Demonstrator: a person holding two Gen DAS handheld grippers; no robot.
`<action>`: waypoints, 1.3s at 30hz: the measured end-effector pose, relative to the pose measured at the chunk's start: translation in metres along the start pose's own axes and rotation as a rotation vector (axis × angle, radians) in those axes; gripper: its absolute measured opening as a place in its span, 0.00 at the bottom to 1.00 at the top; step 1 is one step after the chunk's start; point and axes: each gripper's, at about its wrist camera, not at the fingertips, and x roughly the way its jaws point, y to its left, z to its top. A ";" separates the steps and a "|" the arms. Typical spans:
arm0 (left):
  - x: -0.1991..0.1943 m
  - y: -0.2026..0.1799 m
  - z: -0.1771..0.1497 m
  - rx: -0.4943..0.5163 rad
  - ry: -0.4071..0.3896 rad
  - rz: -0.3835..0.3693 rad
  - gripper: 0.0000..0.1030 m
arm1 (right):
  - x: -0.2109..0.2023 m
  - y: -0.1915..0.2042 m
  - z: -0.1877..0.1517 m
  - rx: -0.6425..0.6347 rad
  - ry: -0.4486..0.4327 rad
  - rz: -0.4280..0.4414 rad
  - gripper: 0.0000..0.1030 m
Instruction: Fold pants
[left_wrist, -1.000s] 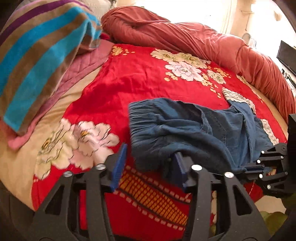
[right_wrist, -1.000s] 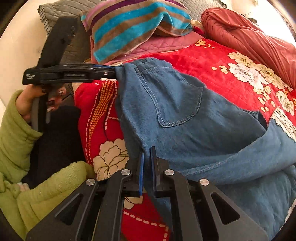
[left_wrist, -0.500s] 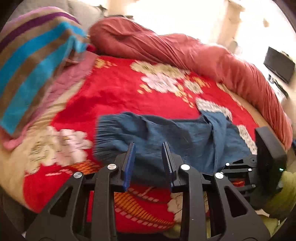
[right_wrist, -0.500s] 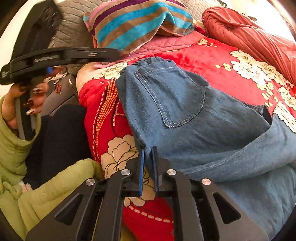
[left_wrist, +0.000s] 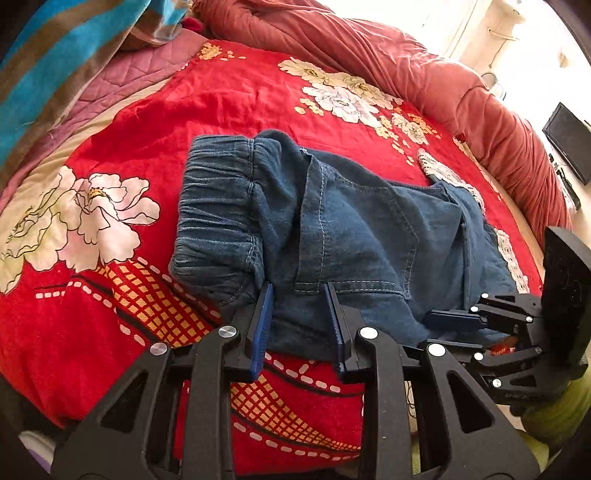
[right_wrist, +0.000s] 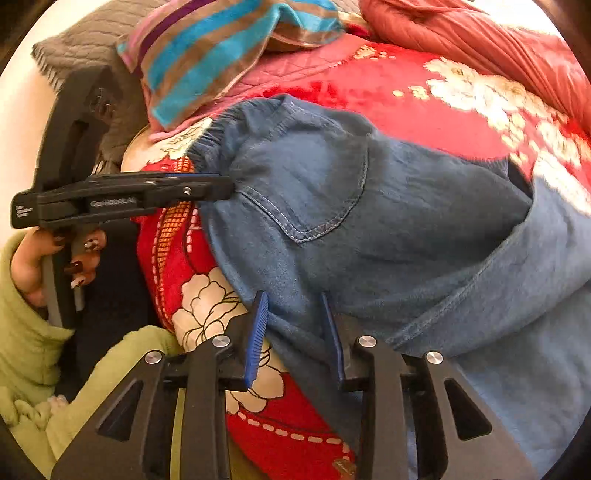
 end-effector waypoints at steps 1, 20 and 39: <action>-0.001 0.001 0.000 -0.007 -0.005 -0.003 0.20 | -0.001 0.000 0.001 0.002 0.000 0.004 0.28; -0.059 -0.060 0.003 0.074 -0.178 -0.062 0.52 | -0.108 -0.070 0.006 0.154 -0.245 -0.211 0.62; 0.068 -0.176 0.012 0.238 0.084 -0.265 0.52 | -0.021 -0.190 0.112 0.275 -0.049 -0.429 0.68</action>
